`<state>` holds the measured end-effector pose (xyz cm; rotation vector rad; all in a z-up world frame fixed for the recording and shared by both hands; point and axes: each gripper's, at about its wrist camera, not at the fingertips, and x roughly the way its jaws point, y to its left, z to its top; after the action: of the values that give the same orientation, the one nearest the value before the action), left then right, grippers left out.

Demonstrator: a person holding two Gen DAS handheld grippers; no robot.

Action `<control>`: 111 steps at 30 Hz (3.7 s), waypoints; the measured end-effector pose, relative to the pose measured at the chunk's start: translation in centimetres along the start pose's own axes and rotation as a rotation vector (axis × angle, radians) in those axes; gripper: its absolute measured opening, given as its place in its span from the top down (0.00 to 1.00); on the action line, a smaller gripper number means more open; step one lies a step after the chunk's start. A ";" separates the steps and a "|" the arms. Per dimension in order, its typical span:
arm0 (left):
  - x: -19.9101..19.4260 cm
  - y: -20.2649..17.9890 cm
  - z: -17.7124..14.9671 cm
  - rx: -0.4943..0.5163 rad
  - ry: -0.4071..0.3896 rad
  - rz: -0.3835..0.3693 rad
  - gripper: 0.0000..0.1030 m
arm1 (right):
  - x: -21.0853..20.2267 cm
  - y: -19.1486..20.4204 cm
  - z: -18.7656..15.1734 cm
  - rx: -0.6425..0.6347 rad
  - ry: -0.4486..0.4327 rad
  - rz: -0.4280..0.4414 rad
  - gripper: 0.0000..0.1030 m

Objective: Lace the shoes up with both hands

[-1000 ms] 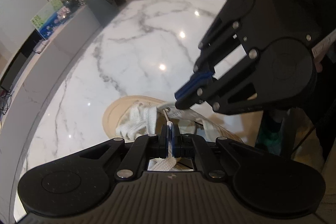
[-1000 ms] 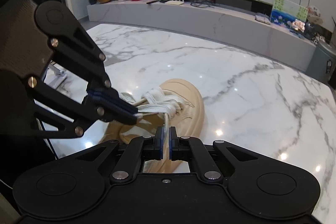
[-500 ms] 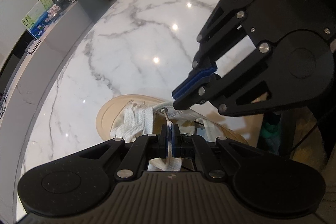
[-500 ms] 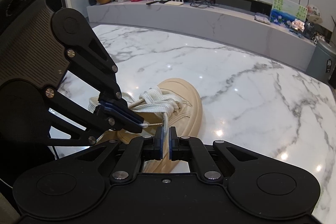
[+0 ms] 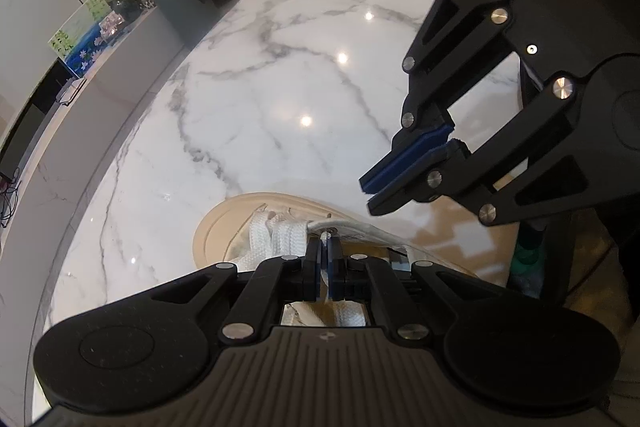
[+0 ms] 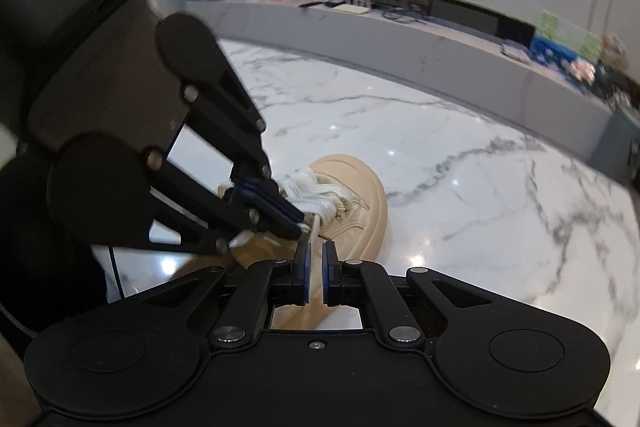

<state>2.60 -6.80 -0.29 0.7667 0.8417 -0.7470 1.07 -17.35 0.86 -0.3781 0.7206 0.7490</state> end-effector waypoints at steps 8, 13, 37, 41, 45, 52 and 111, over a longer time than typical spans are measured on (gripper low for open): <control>0.2 0.3 -0.2 -0.007 -0.019 -0.015 0.98 | 1.8 0.5 0.9 -0.290 0.062 0.029 0.97; 0.3 0.5 -0.3 -0.014 -0.034 -0.033 0.98 | 3.1 0.9 1.5 -0.432 0.096 0.043 0.96; -2.1 0.3 -1.7 -0.126 -0.111 -0.008 0.81 | 6.6 2.2 2.9 -0.610 0.158 0.053 0.99; -4.4 0.8 -3.5 -0.194 -0.134 0.012 0.78 | 6.7 2.4 3.3 -0.604 0.168 0.036 0.99; -5.3 1.5 -5.3 -0.214 -0.091 0.029 0.78 | 6.6 2.4 3.5 -0.591 0.173 0.023 0.99; -4.7 1.9 -7.0 -0.206 -0.017 0.031 0.78 | 6.2 2.0 4.0 -0.515 0.190 0.003 0.99; -4.6 3.1 -8.5 -0.220 0.146 0.217 0.98 | -4.1 -5.4 0.9 -0.371 0.254 -0.444 0.99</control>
<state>-0.07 2.96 0.65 0.7075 0.9380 -0.4009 3.30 -22.50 4.78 -0.9514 0.6997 0.4104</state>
